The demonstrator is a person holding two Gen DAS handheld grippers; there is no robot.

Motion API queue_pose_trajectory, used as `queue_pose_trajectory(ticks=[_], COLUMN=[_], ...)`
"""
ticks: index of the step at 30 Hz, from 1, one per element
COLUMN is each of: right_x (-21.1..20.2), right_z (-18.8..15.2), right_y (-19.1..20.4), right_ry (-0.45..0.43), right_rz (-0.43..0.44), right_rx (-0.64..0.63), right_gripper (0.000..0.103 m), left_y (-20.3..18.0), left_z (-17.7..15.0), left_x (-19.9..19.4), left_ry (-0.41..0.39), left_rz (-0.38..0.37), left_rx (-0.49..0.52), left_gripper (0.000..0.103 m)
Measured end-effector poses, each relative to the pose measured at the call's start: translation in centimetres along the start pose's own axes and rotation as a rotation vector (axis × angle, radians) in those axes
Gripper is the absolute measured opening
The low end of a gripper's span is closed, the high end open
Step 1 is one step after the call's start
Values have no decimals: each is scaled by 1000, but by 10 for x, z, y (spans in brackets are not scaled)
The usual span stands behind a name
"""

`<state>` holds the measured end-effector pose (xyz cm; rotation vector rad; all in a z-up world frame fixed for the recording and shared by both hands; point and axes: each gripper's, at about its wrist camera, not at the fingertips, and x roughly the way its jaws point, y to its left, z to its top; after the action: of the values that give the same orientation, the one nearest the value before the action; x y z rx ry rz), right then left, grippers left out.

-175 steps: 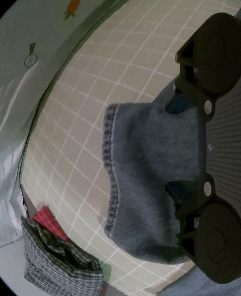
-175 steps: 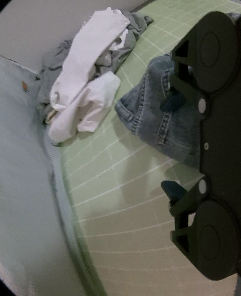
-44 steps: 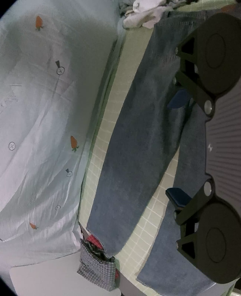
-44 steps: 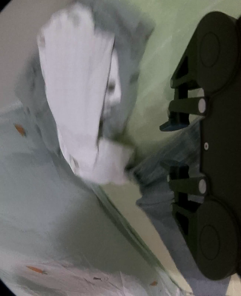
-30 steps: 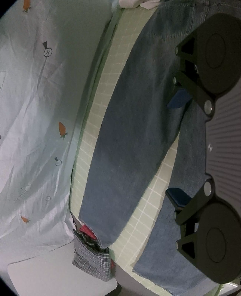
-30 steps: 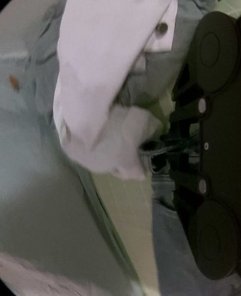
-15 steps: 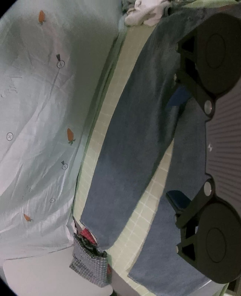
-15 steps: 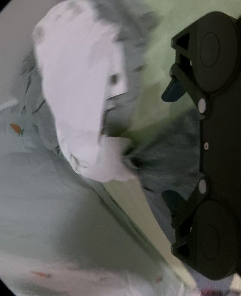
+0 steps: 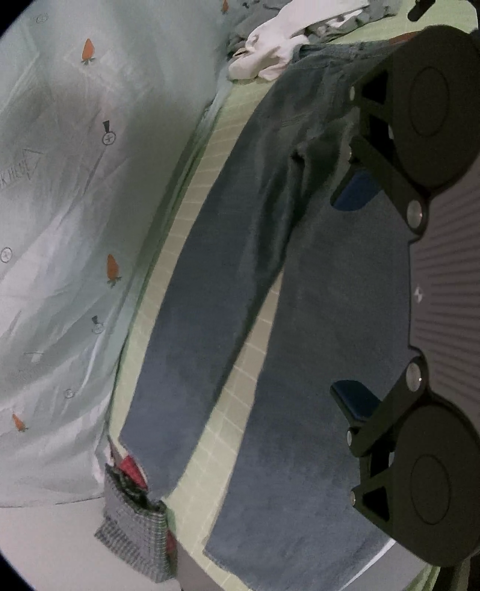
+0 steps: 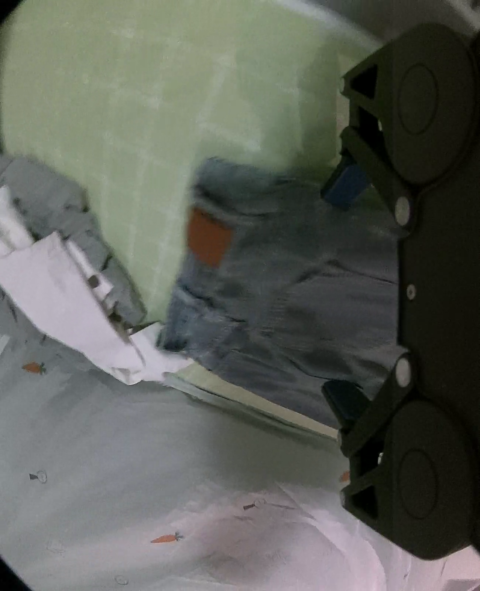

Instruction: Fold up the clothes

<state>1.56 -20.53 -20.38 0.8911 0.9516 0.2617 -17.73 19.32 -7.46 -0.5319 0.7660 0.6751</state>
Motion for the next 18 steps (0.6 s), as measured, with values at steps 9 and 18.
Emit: queue_pose_trajectory(ticks=[9,18], right_x=[17,51], right_z=[-101,-200], right_y=[9,60], right_ry=[67,163], right_rz=[62,151], right_rx=[128,135], right_gripper=[103,103], left_y=[111,238], left_z=[12,19], left_x=[1,24], left_ry=[76,210], left_rz=[-76,-151], left_rx=[-116,-328], left_gripper=[98,98])
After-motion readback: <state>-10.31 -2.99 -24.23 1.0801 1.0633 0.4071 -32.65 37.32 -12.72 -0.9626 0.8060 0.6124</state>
